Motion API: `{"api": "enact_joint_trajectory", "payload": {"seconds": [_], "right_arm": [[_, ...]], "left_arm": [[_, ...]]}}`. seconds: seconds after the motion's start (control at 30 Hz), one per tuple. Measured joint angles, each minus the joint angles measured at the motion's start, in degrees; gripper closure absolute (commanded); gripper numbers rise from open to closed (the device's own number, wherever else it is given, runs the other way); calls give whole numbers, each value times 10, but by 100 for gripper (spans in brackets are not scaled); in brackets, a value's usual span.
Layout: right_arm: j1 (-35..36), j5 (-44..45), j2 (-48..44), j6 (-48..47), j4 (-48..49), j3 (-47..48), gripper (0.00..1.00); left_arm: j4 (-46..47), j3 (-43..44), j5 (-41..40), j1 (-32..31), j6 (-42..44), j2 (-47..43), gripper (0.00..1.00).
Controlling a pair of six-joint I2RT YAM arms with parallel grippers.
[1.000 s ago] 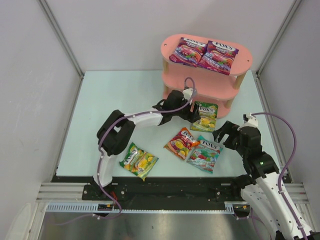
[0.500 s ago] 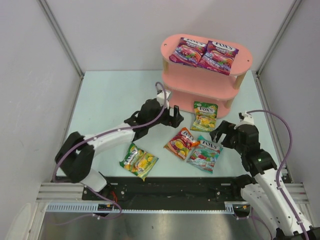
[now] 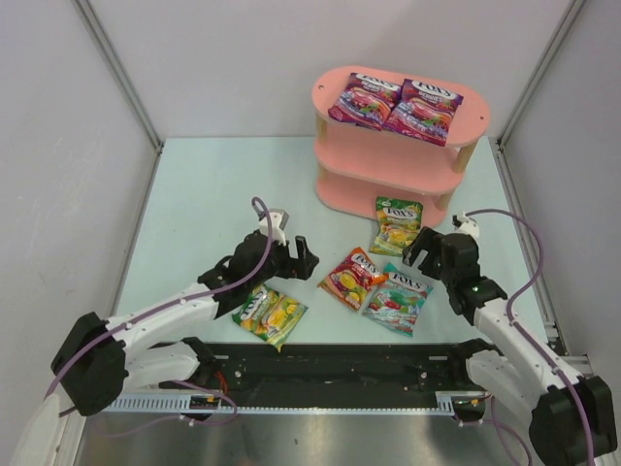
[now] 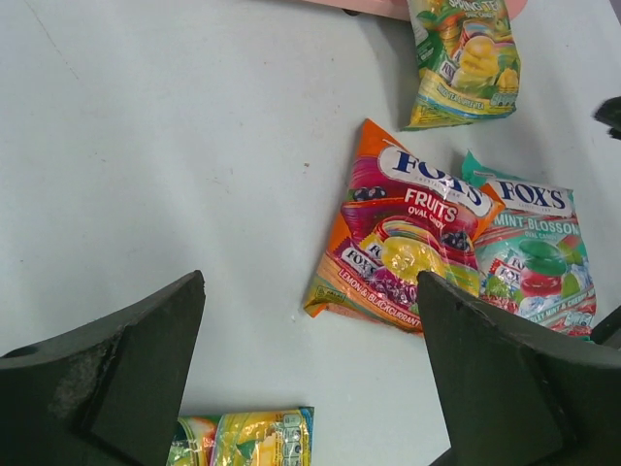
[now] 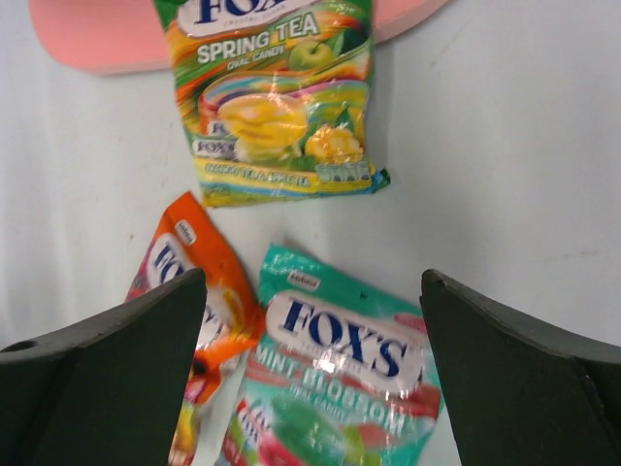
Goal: Place and organize the candy bags onto the shelf
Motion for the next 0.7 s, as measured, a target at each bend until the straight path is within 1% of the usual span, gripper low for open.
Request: {"api": "enact_joint_trajectory", "payload": {"seconds": [0.13, 0.27, 0.43, 0.6, 0.7], "right_arm": [[-18, -14, 44, -7, 118, -60, 3], [-31, -34, 56, -18, 232, -110, 3], [-57, -55, 90, -30, 367, -142, 5], [-81, -68, 172, -33, 464, -148, 9], [-88, -76, 212, -34, 491, -148, 12]], "left_arm": [[-8, -3, 0, 0, 0, -21, 6], [-14, -3, 0, 0, 0, -31, 6], [-17, -8, 2, 0, 0, -37, 6], [-22, -9, 7, 0, 0, -38, 6], [-27, -10, 7, 0, 0, -46, 6]]}}
